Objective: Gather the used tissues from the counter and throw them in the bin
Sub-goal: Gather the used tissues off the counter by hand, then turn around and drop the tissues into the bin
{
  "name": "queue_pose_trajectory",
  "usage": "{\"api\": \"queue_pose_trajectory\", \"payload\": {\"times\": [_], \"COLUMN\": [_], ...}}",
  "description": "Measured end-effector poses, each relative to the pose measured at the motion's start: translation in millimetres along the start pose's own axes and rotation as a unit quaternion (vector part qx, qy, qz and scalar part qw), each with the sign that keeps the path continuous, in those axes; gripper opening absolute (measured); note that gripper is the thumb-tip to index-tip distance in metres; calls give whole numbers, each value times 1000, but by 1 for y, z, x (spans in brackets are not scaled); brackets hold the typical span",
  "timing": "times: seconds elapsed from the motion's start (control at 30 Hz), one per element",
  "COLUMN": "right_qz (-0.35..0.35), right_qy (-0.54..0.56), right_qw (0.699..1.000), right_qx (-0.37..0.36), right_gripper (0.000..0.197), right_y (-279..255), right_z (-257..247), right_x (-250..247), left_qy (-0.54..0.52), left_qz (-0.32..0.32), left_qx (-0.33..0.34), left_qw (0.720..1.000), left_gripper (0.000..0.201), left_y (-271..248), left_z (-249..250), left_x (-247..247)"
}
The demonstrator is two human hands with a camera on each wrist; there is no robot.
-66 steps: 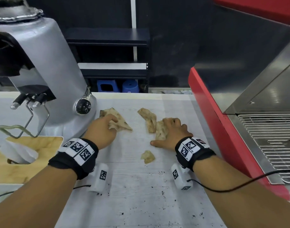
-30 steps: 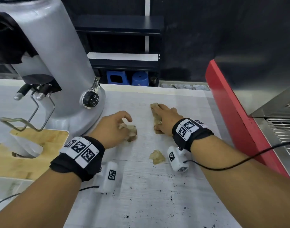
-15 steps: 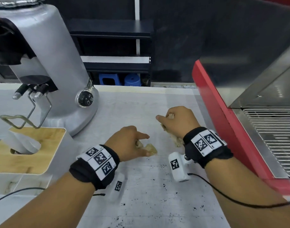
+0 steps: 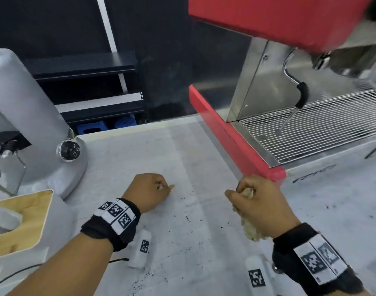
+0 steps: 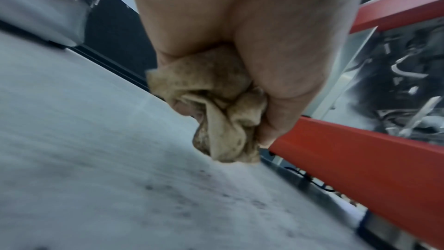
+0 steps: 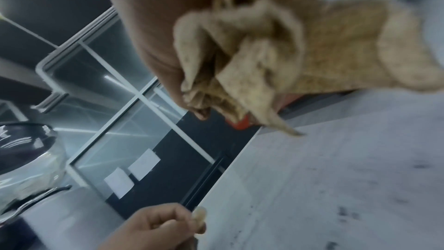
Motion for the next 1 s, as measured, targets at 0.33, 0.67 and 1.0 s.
{"api": "queue_pose_trajectory", "payload": {"times": [0.33, 0.67, 1.0], "right_qz": [61, 165, 262], "right_qy": [101, 192, 371], "right_qw": [985, 952, 859], "right_qx": [129, 171, 237], "right_gripper": [18, 16, 29], "right_y": [-66, -104, -146], "right_z": [114, 248, 403], "right_x": [-76, -223, -373], "left_qy": [-167, -159, -156], "left_qz": [-63, -139, -196], "left_qx": [100, 192, 267], "left_qw": [979, 958, 931], "left_gripper": [14, 19, 10], "left_y": [-19, -17, 3], "left_z": [141, 337, 530], "left_x": [62, 199, 346]}}
Point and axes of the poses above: each hand's wrist, its own y-axis towards the middle knuckle, its own x-axis out of the palm, z = x × y, the point moved 6 cm from there along y, towards the middle knuckle, and after that the axes turned 15 degrees about x, right-handed, at the moved point
